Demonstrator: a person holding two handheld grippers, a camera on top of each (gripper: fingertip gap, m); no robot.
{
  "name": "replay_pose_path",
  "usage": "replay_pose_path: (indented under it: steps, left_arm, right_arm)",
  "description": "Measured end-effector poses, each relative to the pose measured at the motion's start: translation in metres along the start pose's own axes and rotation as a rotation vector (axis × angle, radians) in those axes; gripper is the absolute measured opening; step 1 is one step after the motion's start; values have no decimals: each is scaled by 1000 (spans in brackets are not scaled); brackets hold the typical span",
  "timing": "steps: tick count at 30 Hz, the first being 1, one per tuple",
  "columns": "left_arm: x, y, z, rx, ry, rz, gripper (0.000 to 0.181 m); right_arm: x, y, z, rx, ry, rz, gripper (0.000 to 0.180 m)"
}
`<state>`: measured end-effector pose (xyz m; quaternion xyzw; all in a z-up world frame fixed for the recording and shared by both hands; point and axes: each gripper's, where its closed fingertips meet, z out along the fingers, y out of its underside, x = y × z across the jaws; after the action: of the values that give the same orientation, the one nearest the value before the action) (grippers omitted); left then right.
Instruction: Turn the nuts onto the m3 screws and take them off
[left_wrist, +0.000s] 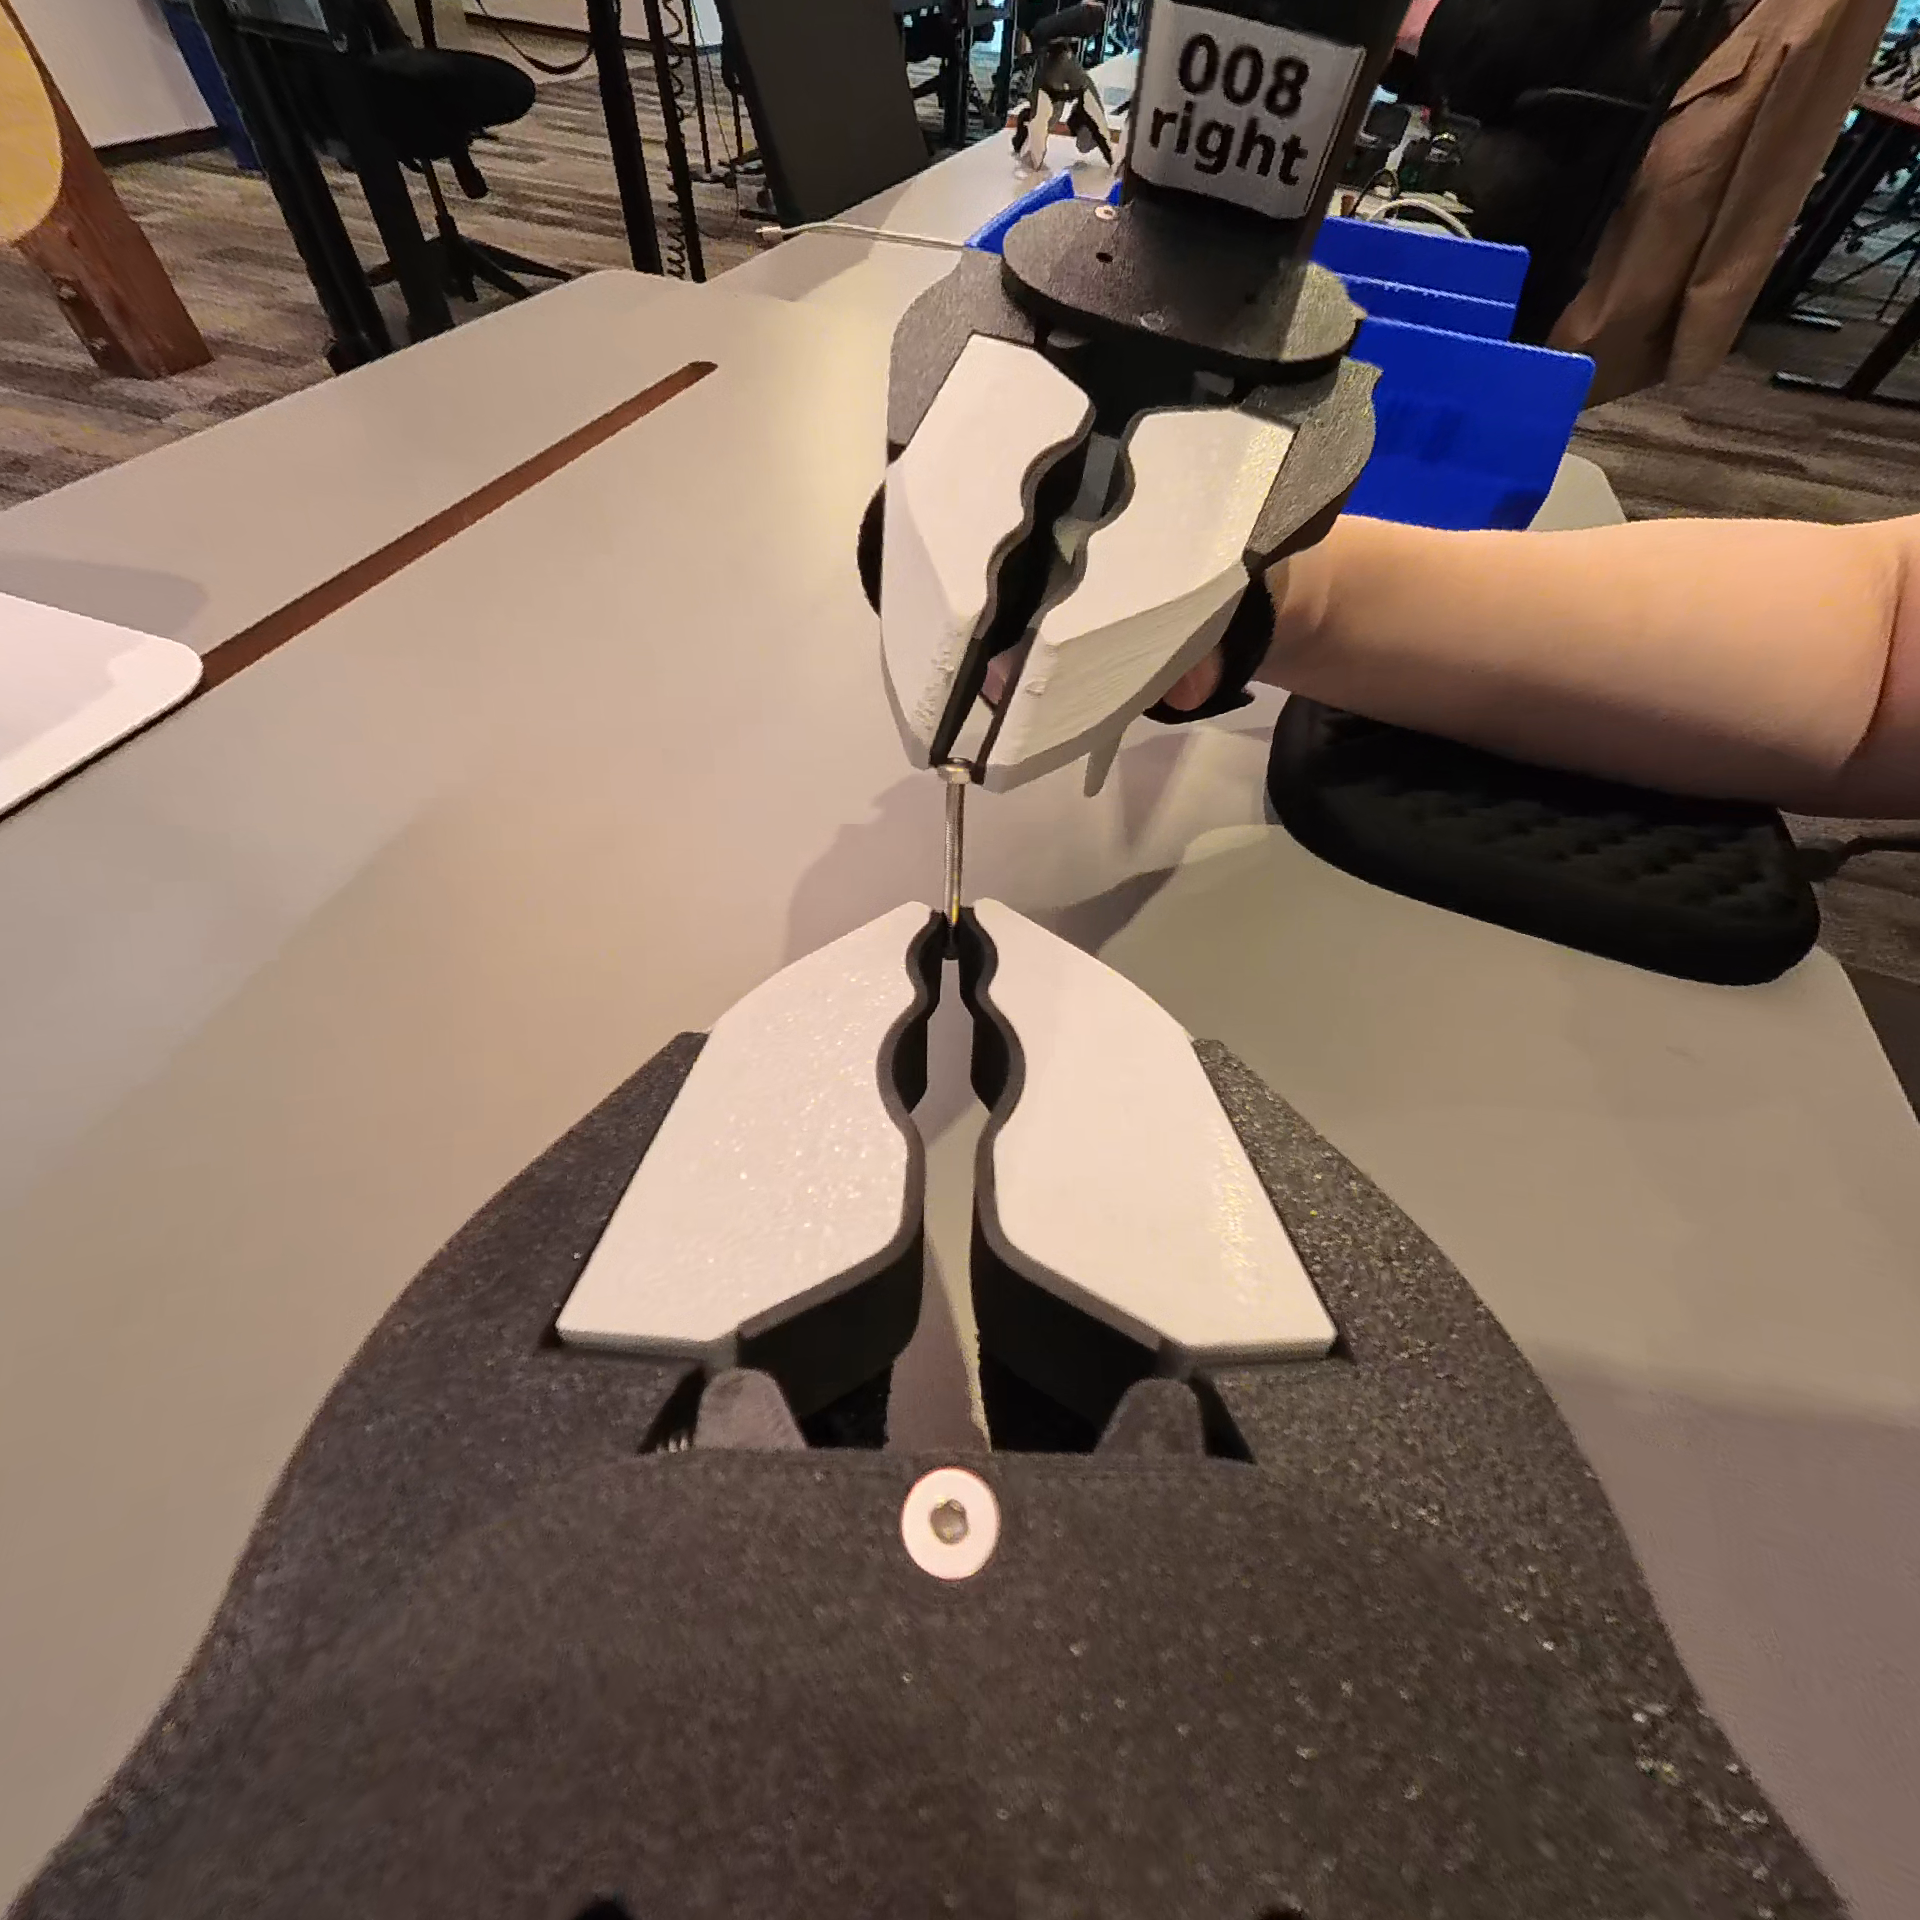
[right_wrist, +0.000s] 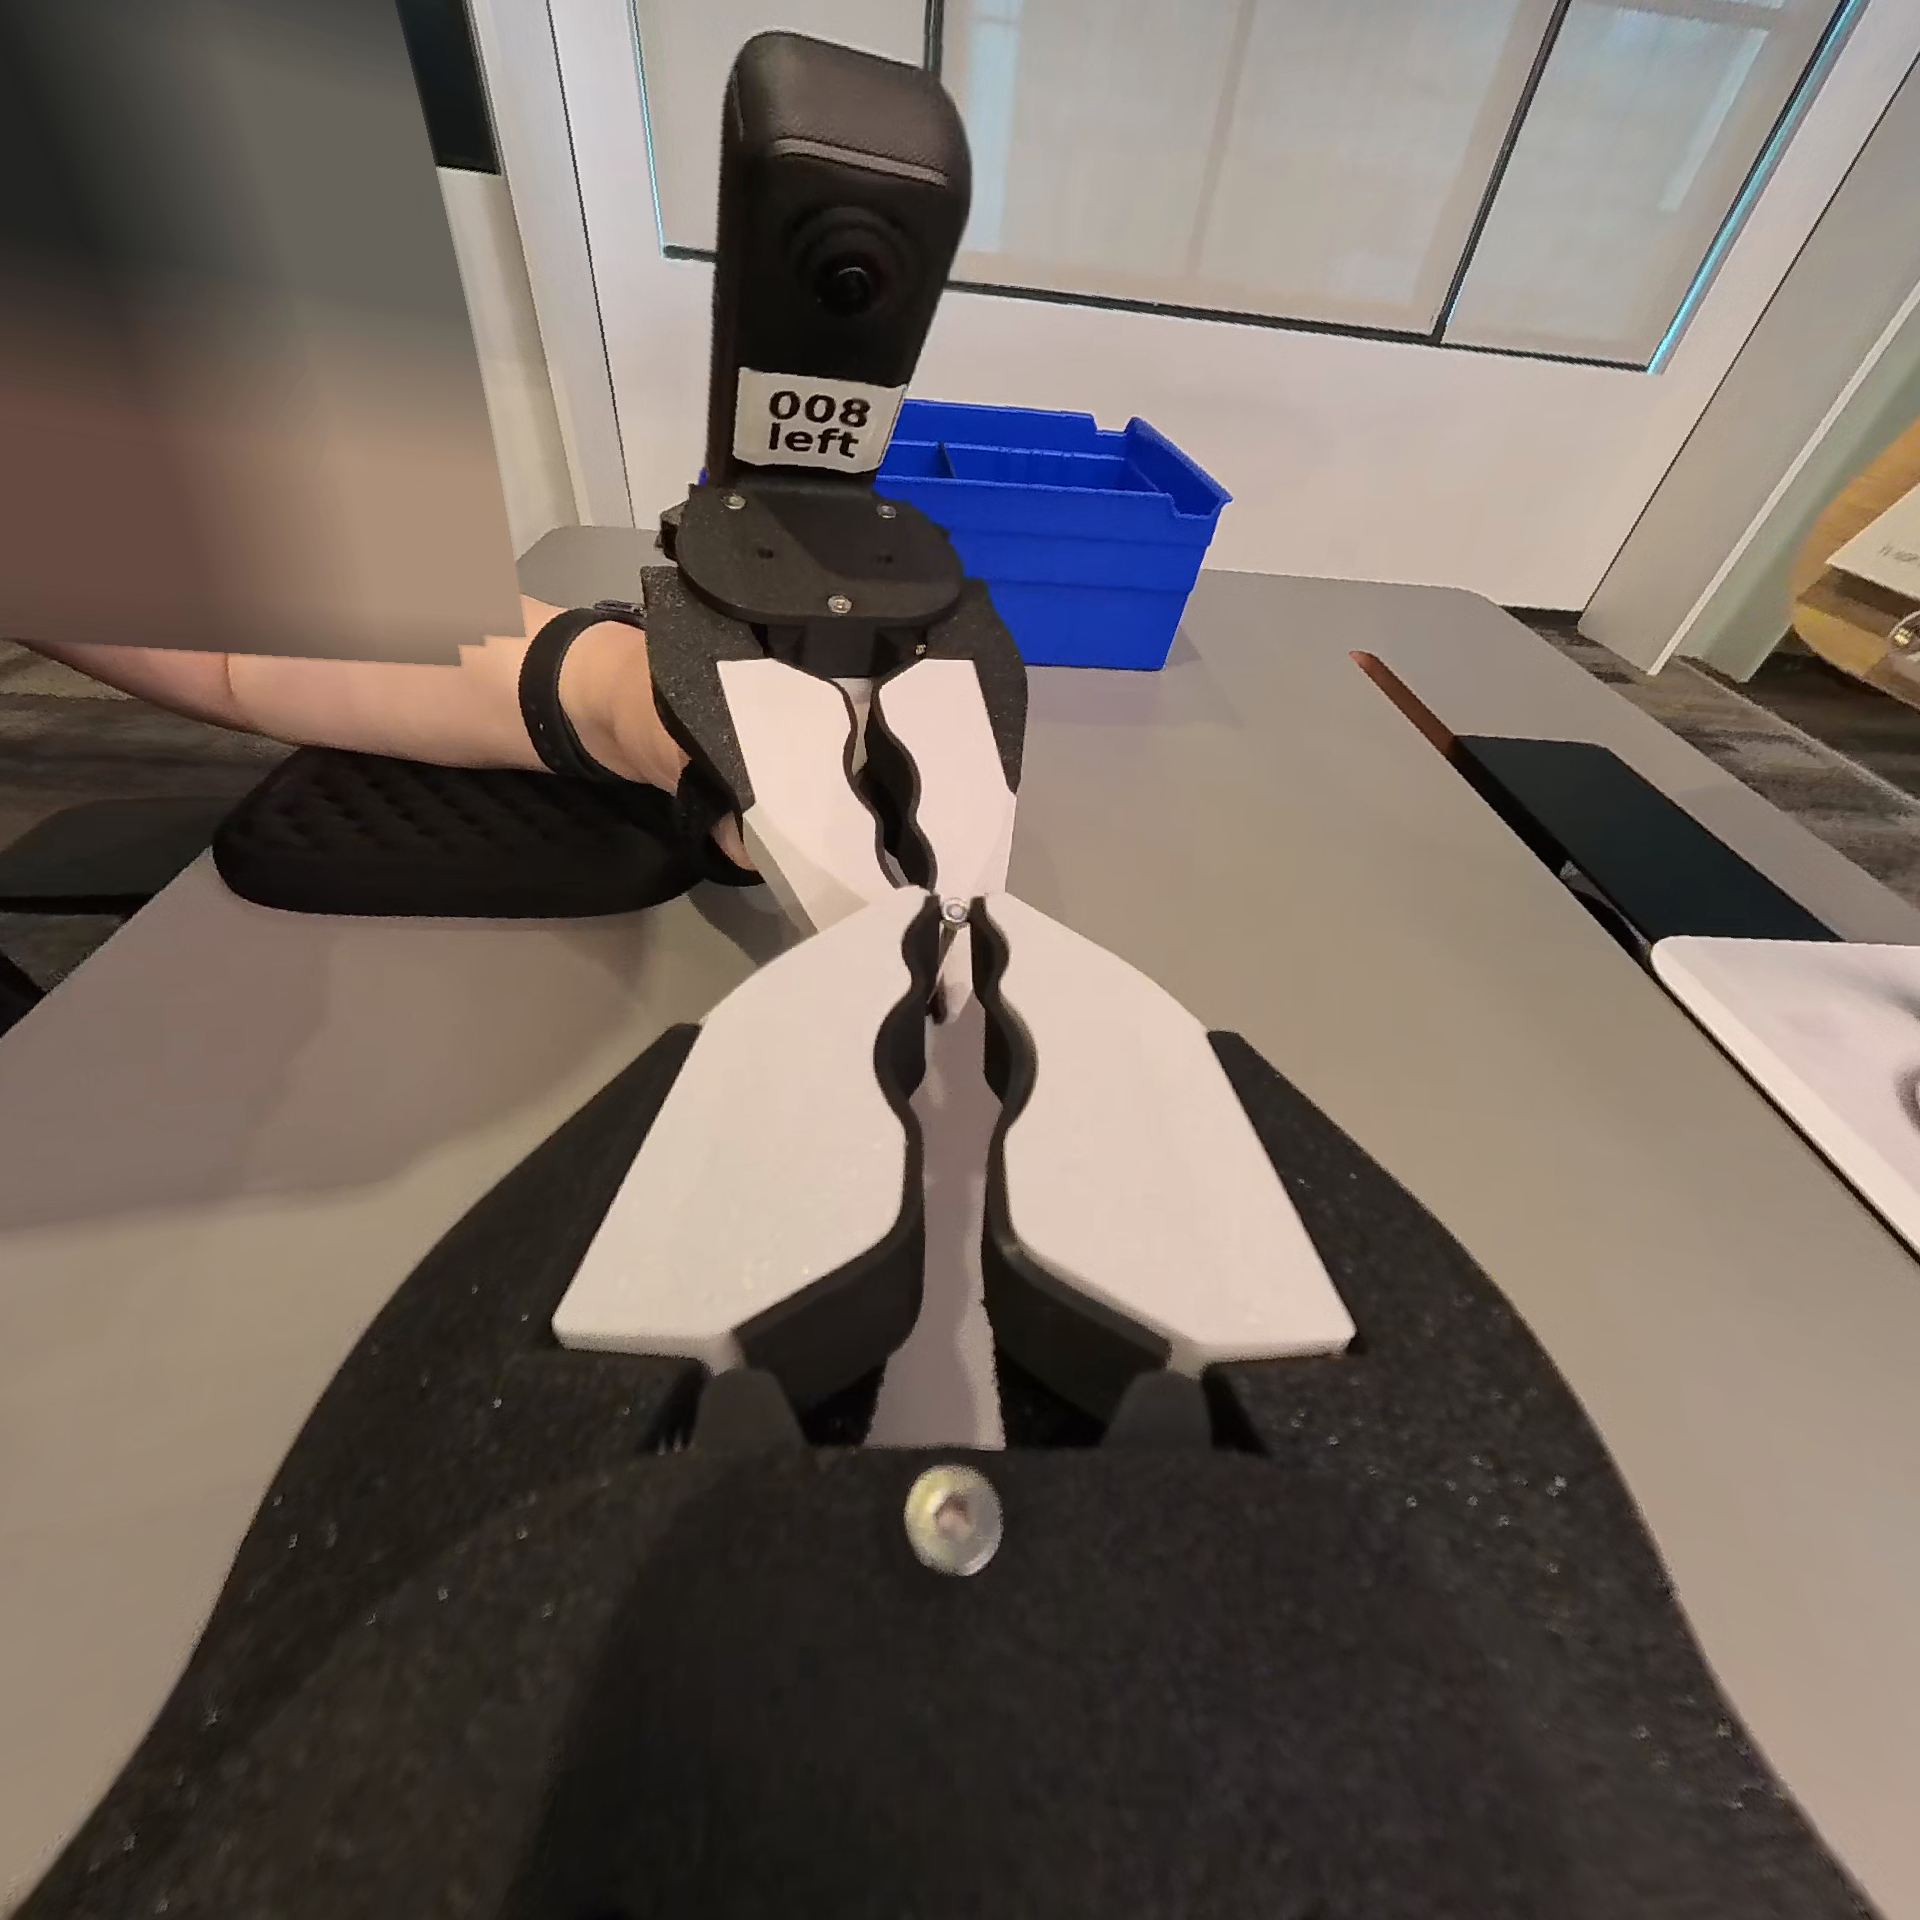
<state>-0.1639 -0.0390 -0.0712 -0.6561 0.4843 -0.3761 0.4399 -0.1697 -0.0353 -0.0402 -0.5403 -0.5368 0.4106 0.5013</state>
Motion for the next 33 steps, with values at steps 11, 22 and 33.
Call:
replay_pose_path:
  steps: [11, 22, 33]
  left_arm:
    - [1, -13, -6, 77, -39, 57, 2]
    - [-8, -17, -11, 97, -104, 52, 2]
    - [-7, -20, -14, 121, -76, 22, 2]
  right_arm:
    - [-2, -15, 0, 86, 62, -85, 5]
    - [6, -20, 6, 118, 172, -59, 5]
    - [0, -28, 2, 152, 163, -113, 15]
